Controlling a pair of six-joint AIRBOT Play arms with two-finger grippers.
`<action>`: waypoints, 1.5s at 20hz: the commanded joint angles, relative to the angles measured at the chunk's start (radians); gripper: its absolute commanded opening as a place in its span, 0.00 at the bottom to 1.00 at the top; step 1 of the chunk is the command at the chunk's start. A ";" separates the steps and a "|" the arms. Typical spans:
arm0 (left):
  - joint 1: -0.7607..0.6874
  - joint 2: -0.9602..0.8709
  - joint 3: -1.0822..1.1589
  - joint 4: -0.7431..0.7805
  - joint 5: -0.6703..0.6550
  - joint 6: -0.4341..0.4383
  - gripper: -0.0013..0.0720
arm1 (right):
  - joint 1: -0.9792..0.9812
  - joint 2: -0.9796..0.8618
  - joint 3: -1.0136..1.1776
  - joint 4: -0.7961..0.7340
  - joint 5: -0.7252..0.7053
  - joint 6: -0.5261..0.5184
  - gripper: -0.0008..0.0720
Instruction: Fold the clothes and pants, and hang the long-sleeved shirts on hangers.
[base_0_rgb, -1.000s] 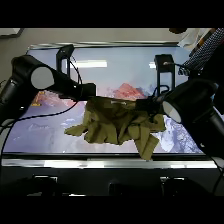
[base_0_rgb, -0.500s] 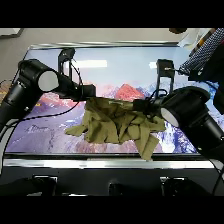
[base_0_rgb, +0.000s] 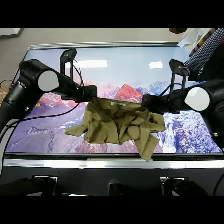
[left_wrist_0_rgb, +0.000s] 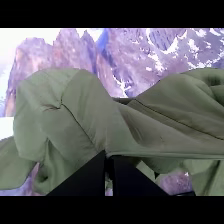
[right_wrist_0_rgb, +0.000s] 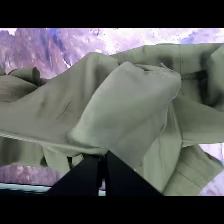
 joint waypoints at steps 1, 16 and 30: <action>0.001 -0.001 0.000 0.039 0.006 0.004 0.04 | -0.027 -0.015 0.000 0.057 -0.041 -0.134 0.05; 0.004 -0.006 0.000 0.040 0.028 0.003 0.04 | -0.229 -0.071 0.000 0.320 0.002 -0.279 0.04; 0.004 -0.018 0.000 0.039 0.077 0.002 0.05 | -0.229 -0.076 0.000 0.370 0.013 -0.325 0.05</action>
